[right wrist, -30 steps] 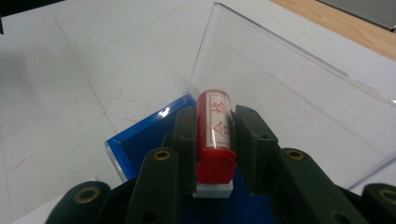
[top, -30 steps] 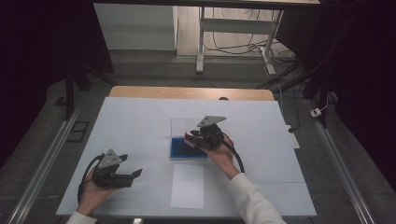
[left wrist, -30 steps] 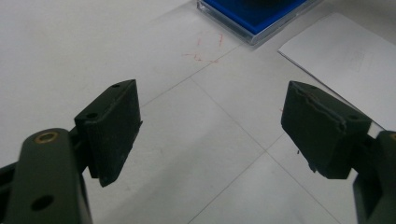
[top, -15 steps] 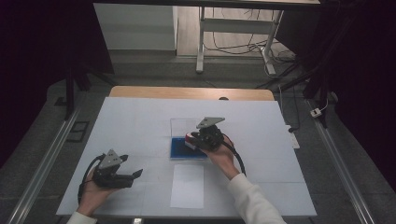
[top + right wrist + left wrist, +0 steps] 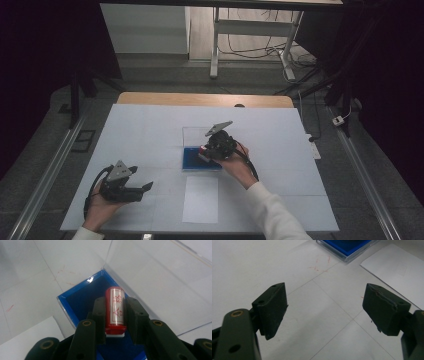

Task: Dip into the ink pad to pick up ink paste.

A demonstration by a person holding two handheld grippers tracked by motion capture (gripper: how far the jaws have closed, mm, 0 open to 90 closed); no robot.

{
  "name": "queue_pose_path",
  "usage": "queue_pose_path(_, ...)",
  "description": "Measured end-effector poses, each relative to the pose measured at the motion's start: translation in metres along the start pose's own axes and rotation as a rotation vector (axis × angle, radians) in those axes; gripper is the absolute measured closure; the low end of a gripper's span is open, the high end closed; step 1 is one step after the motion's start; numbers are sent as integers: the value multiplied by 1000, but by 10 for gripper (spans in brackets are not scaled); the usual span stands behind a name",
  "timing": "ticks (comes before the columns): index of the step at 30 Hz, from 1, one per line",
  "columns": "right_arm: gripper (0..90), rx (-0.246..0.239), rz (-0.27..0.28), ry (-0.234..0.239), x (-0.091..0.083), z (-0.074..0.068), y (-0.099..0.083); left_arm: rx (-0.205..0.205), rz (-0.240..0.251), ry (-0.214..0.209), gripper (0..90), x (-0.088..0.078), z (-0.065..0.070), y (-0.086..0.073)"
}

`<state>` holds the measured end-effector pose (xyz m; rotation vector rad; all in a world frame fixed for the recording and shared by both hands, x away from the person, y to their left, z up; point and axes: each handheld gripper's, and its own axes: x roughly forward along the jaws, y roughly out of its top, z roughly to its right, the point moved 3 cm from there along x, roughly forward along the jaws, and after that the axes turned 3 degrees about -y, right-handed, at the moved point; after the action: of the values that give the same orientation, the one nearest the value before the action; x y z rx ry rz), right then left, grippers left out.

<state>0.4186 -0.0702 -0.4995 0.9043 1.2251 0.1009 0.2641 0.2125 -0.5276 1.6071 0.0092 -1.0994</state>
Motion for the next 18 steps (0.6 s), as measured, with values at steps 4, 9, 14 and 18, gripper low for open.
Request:
queue_pose_path(4,706,5,-43,14,1,2,4,-4,1,1,204,0,-1,0)
queue_pose_path(9,708,8,-77,15,3,2,5,-3,-4,2,204,0,0,-1)
queue_pose_path(14,711,-38,-118,-12,5,-2,7,-4,-9,4,204,1,0,-1)
queue_pose_path(18,711,-66,-134,-36,6,-5,8,-2,-12,1,204,2,0,-1)
